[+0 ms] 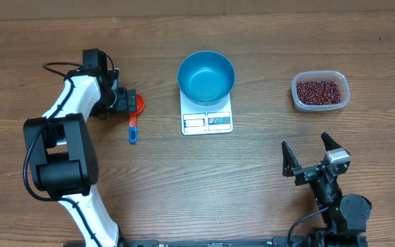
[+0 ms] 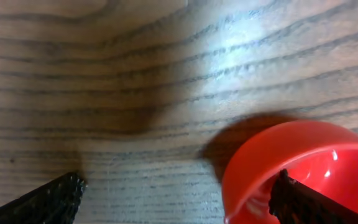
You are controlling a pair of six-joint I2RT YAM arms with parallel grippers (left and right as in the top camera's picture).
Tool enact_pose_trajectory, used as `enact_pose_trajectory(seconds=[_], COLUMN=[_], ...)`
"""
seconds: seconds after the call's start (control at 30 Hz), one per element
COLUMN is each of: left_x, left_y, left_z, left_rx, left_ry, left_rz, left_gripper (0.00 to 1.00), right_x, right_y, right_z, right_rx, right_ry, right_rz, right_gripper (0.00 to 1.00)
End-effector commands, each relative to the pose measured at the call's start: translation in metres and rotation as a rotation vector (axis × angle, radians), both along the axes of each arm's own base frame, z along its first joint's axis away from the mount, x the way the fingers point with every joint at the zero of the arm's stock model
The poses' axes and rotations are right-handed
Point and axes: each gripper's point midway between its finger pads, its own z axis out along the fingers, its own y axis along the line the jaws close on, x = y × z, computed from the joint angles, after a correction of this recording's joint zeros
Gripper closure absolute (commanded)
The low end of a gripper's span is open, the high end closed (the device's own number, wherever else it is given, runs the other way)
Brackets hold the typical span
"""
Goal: Scoop item into bowl and weigh 150g on scale
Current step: 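Close the left gripper on the red scoop's cup rim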
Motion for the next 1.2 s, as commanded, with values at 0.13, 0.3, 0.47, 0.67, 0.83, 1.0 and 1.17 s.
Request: enact_pose_trajectory(seconds=[0.13,0.3,0.47,0.67,0.83,1.0,1.17], left_x=[-0.0009,-0.0015,-0.0019,-0.0020,-0.0023,-0.0023,-0.0023], left_y=[-0.0028,-0.0028,-0.0028,-0.0022,-0.0016,-0.0016,-0.0016], left_z=[-0.0059,-0.0060,-0.0061,-0.0061,-0.0062,-0.0062,-0.0062], left_rx=[-0.007,-0.006,-0.006,-0.003,0.000,0.000,0.000], left_ry=[0.007,0.010,0.011,0.012,0.013,0.013,0.013], left_rz=[-0.006,-0.006,-0.006,-0.006,-0.005,-0.005,-0.005], left_gripper=[0.00,0.00,0.00,0.12,0.20,0.27,0.35], right_x=[-0.0005,-0.0005,-0.0005,-0.0005,-0.0005,-0.0005,-0.0005], right_y=[0.0019,0.0019,0.0019,0.0019,0.0019,0.0019,0.0019], right_z=[-0.0012,-0.0012,-0.0012,-0.0012,-0.0012,-0.0012,-0.0012], right_rx=[-0.016,-0.016,-0.016,-0.016,-0.016,-0.016,-0.016], right_ry=[-0.011,-0.011,-0.011,-0.011,-0.011,-0.011,-0.011], right_rz=[0.010,0.010,0.010,0.010,0.010,0.010,0.010], right_gripper=[0.00,0.00,0.00,0.00,0.00,0.00,0.00])
